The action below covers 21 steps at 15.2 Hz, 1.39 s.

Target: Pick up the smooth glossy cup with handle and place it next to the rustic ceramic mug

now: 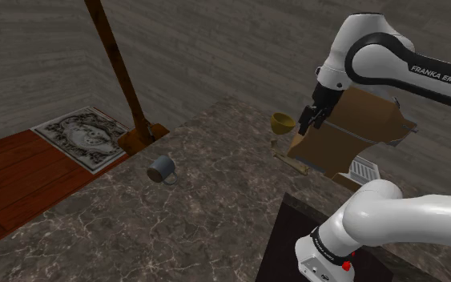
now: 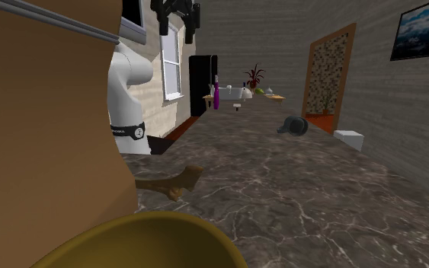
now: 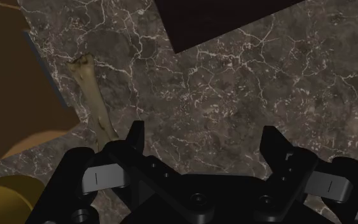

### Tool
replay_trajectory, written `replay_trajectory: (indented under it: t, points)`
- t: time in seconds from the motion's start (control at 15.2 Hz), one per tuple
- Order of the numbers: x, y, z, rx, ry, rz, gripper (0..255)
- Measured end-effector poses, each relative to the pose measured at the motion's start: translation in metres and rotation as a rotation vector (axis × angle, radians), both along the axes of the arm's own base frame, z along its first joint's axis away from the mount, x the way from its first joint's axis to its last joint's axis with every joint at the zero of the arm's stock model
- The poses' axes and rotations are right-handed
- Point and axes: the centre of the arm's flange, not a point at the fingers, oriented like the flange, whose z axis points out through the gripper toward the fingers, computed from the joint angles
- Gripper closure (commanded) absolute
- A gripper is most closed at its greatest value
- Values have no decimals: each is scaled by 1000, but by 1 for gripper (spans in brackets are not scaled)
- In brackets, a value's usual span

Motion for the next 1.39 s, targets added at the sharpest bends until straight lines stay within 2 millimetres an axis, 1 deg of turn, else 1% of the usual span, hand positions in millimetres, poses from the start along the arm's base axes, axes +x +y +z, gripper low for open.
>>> replay_trajectory:
  t: [0.07,0.13,0.26,0.59,0.73,0.79,0.92,0.99,1.06,1.25,1.39]
  points:
    - [0,0,0,0,0,0,0]
    - [3,-4,-2,-1,0,0,0]
    - [15,-17,-11,-3,-1,1,0]
    - [51,-62,-42,-12,-4,6,0]
    - [66,-76,-55,-15,-6,8,0]
    - [74,-86,-57,-17,-7,9,0]
    - [89,-105,-76,-20,-7,11,0]
    - [98,-112,-78,-22,-8,12,0]
    - [107,-119,-86,-23,-8,13,0]
    - [129,-147,-103,-29,-12,15,0]
    - [145,-164,-112,-32,-13,17,0]
